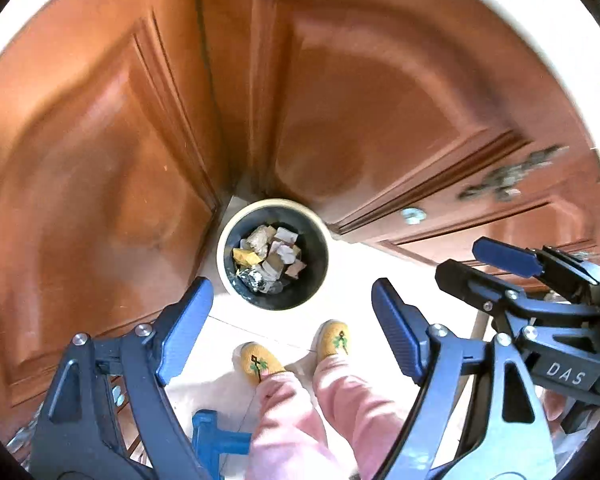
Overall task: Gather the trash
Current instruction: 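Raise both tools from the bin and reach toward the bottle and pouch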
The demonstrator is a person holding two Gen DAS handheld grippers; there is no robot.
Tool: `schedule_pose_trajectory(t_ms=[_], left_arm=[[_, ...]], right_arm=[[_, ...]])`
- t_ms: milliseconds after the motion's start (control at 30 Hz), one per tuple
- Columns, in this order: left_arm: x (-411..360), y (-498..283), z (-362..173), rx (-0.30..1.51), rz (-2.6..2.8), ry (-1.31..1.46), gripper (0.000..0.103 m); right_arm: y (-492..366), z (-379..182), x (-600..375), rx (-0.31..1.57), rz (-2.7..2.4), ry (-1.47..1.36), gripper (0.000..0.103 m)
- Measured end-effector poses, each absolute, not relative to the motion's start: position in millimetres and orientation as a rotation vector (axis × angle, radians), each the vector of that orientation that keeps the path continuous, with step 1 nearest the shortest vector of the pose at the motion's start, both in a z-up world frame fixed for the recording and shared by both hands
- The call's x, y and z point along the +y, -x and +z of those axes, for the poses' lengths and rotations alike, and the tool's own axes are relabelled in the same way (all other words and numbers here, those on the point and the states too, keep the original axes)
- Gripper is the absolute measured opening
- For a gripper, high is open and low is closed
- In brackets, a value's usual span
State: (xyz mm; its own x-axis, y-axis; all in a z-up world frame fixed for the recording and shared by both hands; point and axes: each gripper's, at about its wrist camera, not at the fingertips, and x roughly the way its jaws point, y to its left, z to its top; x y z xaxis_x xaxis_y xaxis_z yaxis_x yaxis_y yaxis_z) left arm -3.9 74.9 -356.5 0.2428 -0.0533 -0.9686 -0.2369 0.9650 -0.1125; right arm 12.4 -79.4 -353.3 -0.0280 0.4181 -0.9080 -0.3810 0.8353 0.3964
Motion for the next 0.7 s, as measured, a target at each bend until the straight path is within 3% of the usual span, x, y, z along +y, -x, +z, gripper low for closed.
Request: schedule_pose_trajectory(t_ms=[400, 700], left_arm=[[21.0, 2.9, -146.7, 1.075, -0.011, 0.086, 0.081], [-10.4, -13.2, -38.4, 0.910, -0.114, -0.011, 0.081]], right_arm=[[-21.1, -163.8, -129.5, 1.210, 0.567, -0.075, 0.060], [-20.4, -65.0, -159.6, 1.023, 0.456, -0.117, 0.060]])
